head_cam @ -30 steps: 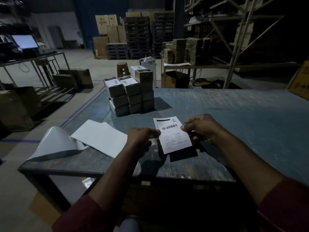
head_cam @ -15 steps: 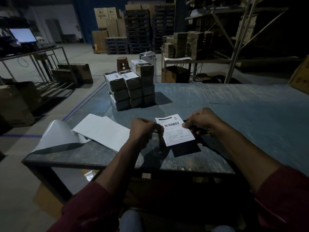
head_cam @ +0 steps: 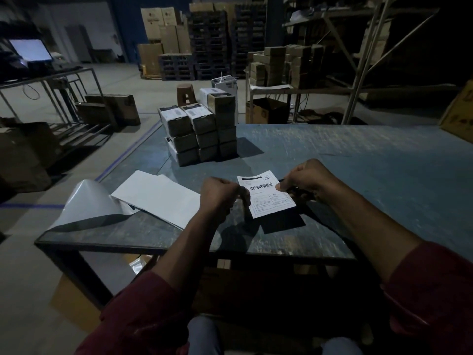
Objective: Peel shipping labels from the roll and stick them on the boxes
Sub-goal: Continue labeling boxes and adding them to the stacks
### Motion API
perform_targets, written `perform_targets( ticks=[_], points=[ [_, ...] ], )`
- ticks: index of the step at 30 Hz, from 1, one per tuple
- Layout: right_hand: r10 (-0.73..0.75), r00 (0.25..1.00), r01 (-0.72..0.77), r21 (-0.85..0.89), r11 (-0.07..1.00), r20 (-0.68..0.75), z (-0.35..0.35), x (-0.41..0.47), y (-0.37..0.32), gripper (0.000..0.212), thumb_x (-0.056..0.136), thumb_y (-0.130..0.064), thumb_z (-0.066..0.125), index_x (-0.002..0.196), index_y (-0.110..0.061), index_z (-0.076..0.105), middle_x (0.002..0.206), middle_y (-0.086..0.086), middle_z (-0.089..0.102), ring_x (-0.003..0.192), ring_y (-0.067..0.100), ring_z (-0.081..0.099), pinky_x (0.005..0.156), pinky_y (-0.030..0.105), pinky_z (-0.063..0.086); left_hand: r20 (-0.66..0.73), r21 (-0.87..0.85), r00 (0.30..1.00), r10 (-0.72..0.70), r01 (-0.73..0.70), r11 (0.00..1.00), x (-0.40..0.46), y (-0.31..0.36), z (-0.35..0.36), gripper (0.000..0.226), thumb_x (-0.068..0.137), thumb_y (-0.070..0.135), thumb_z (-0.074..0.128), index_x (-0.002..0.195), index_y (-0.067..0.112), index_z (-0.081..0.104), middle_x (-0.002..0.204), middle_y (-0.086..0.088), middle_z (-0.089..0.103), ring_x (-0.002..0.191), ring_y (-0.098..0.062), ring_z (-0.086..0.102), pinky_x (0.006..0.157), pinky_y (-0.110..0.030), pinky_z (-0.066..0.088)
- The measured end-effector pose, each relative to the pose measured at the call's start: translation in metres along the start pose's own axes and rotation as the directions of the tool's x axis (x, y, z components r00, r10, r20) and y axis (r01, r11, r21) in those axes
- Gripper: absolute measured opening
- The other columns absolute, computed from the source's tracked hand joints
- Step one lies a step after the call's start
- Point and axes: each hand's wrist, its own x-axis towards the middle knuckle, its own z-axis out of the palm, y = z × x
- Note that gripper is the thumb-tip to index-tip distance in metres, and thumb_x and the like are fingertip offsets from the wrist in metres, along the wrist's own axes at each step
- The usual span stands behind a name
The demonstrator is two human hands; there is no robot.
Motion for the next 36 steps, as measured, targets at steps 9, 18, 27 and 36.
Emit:
perform_targets(
  ticks=[9, 18, 27, 36],
  points=[
    [-0.021, 0.999, 0.018, -0.120, 0.993, -0.024, 0.001, 0.003, 0.001, 0.023, 0.067, -0.006, 0.095, 0.081, 0.000, 0.078, 0.070, 0.011, 0.077, 0.058, 0.022, 0.072, 0.049, 0.027, 0.048, -0.025, 0.039, 0.998, 0.051, -0.050, 0.998, 0.001, -0.005, 0.000, 0.021, 0.049, 0.017, 0.080, 0.062, 0.001, 0.076, 0.053, -0.012, 0.053, 0.037, -0.018, 0.028, 0.046, -0.020, 0.025],
    [-0.027, 0.998, 0.014, -0.216, 0.976, -0.061, 0.001, 0.005, -0.003, 0.025, 0.063, -0.015, 0.098, 0.076, -0.004, 0.080, 0.067, 0.008, 0.076, 0.065, 0.026, 0.076, 0.057, 0.032, 0.055, -0.086, 0.099, 0.994, 0.072, -0.063, 0.993, 0.008, -0.014, 0.005, 0.027, 0.054, 0.020, 0.090, 0.050, 0.011, 0.065, 0.043, 0.004, 0.047, 0.039, -0.016, 0.036, 0.051, -0.023, 0.029],
    [-0.088, 0.989, 0.039, -0.364, 0.931, -0.120, 0.006, 0.006, -0.008, 0.026, 0.057, -0.026, 0.101, 0.067, -0.015, 0.080, 0.062, -0.004, 0.074, 0.067, 0.018, 0.075, 0.077, 0.041, 0.065, -0.166, 0.111, 0.985, 0.041, -0.023, 0.994, 0.016, -0.023, 0.002, 0.048, 0.054, 0.031, 0.101, 0.088, 0.022, 0.068, 0.080, 0.001, 0.073, 0.067, -0.019, 0.063, 0.065, -0.030, 0.043],
    [-0.086, 0.975, -0.013, -0.443, 0.897, -0.202, 0.005, 0.007, 0.000, 0.045, 0.045, -0.045, 0.103, 0.069, -0.019, 0.076, 0.070, -0.002, 0.075, 0.072, 0.022, 0.073, 0.074, 0.042, 0.063, -0.163, 0.176, 0.983, 0.086, -0.056, 0.983, 0.012, -0.023, -0.002, 0.045, 0.059, 0.035, 0.100, 0.089, 0.023, 0.069, 0.085, 0.004, 0.074, 0.076, -0.019, 0.071, 0.068, -0.030, 0.050]
  ],
)
